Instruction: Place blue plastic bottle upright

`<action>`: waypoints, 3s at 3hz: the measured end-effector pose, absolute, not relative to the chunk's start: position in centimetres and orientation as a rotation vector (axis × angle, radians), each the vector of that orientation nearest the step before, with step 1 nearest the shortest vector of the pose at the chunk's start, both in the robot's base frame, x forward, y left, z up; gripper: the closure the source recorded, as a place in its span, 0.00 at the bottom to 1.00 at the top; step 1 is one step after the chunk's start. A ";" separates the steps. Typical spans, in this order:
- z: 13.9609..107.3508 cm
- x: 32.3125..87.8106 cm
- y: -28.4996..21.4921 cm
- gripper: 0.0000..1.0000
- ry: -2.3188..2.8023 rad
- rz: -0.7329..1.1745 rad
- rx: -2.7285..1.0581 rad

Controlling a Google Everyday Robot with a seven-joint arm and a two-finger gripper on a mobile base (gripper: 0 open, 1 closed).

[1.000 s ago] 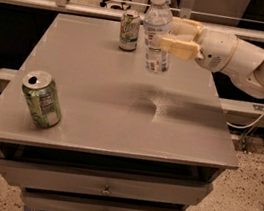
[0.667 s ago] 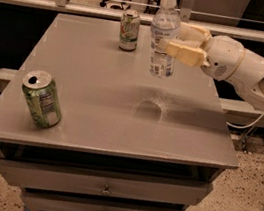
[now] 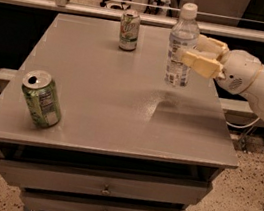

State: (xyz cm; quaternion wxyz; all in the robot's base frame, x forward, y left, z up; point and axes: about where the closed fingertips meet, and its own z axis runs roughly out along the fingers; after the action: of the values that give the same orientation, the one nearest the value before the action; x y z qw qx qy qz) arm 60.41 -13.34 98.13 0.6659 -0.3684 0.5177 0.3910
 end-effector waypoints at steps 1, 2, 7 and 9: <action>96.9 60.7 -16.2 1.00 1.222 0.844 -0.776; 96.9 60.7 -16.2 1.00 1.222 0.844 -0.776; 91.9 59.0 -17.8 0.83 1.223 0.985 -0.595; 91.6 58.1 -17.7 0.36 1.204 1.016 -0.646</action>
Offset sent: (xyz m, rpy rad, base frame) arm 0.0028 -0.0261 -0.0115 -0.0012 0.0328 -0.0615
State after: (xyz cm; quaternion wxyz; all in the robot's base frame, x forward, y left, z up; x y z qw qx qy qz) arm 58.08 -17.70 91.58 0.6589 -0.2852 0.5320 0.4488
